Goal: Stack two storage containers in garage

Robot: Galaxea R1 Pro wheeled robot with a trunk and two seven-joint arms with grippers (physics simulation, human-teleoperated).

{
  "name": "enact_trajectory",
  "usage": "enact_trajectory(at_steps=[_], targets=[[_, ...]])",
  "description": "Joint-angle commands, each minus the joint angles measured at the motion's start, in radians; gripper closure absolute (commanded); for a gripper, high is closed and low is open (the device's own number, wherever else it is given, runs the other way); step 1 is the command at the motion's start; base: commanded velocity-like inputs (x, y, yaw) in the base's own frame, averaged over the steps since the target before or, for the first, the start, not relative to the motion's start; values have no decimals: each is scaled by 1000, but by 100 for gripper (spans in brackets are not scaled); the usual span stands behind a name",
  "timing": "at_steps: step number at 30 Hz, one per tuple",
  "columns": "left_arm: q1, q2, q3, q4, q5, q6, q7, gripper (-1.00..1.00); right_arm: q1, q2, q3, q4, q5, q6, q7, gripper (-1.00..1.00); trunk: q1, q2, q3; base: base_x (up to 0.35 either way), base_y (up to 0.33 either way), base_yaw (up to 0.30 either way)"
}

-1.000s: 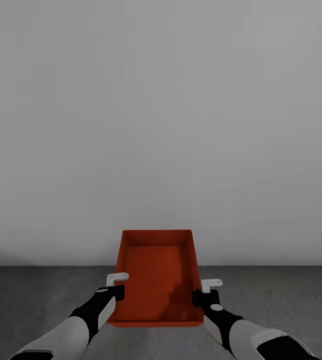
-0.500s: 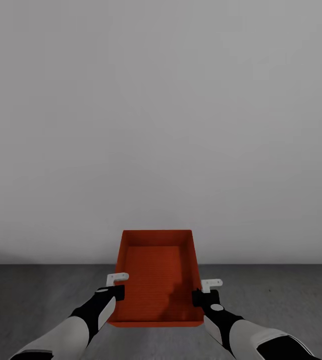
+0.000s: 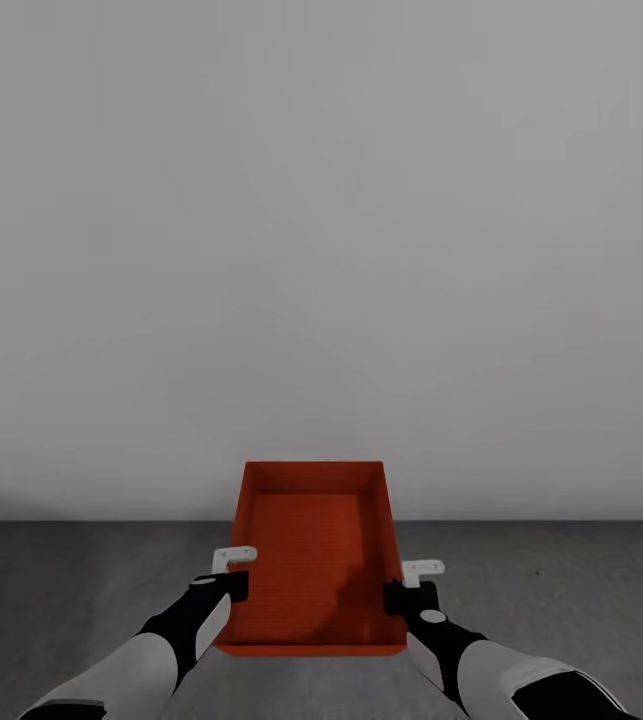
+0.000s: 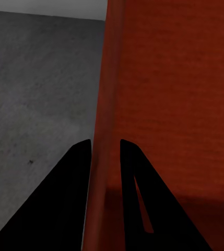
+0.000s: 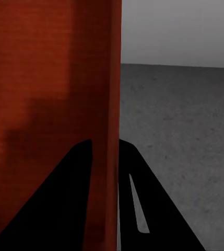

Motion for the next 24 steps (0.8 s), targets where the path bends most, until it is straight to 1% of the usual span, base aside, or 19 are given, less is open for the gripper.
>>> enact_trajectory(at_steps=[1, 24], targets=[[-1, 1, 43, -5, -7, -74, 8, 100, -1, 1, -70, 3, 6, -3, 10, 100, 0, -1, -3, 0, 0, 0], [-1, 0, 43, -4, -7, -74, 8, 100, -1, 0, -70, 3, 7, -3, 10, 100, 0, -1, -40, 0, 0, 0]])
